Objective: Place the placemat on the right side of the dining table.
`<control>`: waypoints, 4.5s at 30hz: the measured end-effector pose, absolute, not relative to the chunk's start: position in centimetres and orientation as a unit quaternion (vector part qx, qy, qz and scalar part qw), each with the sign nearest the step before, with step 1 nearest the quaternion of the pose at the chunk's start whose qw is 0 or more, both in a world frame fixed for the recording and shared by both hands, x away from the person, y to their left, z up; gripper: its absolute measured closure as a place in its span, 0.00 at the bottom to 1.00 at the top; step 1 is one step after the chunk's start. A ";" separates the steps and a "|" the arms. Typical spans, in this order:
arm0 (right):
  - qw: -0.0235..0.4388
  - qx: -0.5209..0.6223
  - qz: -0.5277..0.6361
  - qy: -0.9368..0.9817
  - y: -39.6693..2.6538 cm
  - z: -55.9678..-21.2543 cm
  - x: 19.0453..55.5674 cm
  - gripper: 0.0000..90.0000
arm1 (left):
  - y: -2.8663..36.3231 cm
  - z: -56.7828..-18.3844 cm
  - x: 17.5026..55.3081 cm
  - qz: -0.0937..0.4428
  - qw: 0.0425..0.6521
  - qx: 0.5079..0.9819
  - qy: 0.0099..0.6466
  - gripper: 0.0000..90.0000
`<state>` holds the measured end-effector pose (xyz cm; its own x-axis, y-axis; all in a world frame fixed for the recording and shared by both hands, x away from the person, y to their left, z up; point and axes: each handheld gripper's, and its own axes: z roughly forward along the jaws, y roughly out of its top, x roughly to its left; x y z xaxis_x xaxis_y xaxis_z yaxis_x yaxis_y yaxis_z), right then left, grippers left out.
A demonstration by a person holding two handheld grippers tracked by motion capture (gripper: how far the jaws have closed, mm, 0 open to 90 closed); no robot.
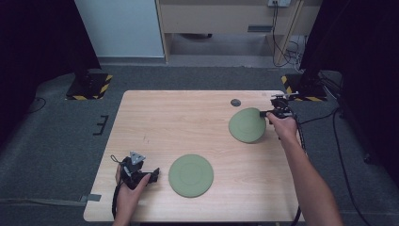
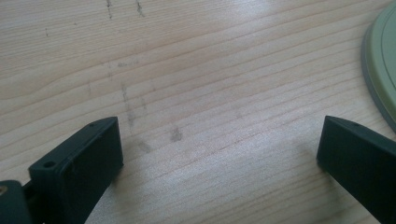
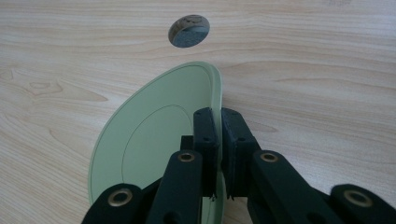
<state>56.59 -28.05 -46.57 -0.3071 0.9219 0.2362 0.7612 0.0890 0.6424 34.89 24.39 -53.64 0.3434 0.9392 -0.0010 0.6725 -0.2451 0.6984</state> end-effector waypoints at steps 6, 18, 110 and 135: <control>0.106 0.578 0.355 0.727 -28.7 -47.2 56.8 0.95 | 24.4 -53.6 34.9 0.216 0.309 0.759 0.531 0.00; 0.096 0.584 0.359 0.722 -29.9 -48.5 56.5 0.95 | 24.4 -53.6 34.9 0.216 0.309 0.759 0.531 0.00; 0.095 0.641 0.338 0.682 -36.2 -51.2 54.0 0.78 | 23.9 -53.6 35.3 0.214 0.310 0.760 0.529 0.00; 0.128 0.647 0.341 0.670 -35.2 -50.5 54.0 0.24 | 23.9 -53.6 35.3 0.214 0.310 0.760 0.529 0.00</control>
